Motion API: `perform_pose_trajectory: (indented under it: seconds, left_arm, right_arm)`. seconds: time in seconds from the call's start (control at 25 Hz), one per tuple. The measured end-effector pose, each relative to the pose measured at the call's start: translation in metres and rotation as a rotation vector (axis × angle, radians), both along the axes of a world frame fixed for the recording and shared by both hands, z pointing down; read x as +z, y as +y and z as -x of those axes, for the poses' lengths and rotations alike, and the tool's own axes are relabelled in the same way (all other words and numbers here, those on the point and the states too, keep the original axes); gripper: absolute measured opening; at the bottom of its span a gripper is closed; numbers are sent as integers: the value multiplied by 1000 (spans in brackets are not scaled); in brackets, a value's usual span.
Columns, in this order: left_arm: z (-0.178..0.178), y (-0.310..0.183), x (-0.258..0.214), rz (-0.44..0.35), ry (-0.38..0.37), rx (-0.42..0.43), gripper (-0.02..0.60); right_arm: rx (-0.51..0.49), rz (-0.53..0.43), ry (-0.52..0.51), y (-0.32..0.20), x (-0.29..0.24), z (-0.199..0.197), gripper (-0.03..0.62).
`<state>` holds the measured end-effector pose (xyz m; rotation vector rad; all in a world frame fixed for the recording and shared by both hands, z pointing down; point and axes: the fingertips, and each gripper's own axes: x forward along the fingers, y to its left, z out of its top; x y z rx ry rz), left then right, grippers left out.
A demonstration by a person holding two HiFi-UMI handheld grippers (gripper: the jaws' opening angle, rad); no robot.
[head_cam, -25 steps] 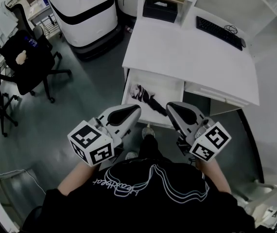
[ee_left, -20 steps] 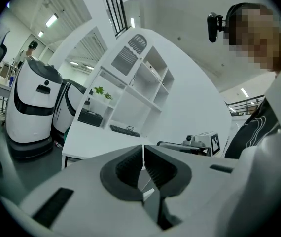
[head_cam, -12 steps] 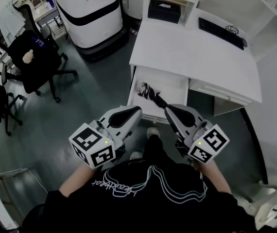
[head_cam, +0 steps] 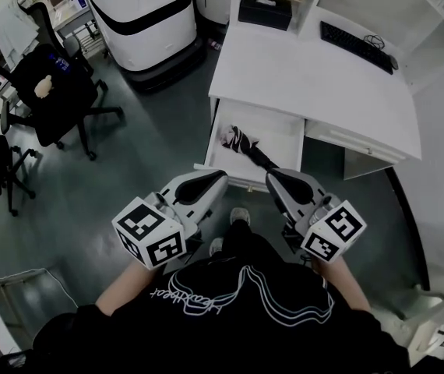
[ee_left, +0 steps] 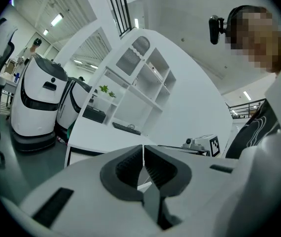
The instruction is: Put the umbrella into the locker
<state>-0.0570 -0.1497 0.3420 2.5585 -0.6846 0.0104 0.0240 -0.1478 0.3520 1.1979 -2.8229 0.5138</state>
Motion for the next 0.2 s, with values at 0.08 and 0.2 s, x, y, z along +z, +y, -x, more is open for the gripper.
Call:
perform_pose_trajectory:
  seconds: [0.08, 0.2]
  left_arm:
    - [-6, -1, 2, 9, 2, 8, 12]
    - [-15, -4, 6, 16, -3, 21, 12]
  right_arm:
    - [6, 6, -2, -2, 1, -6, 4]
    - [18, 0, 1, -5, 1, -15, 3]
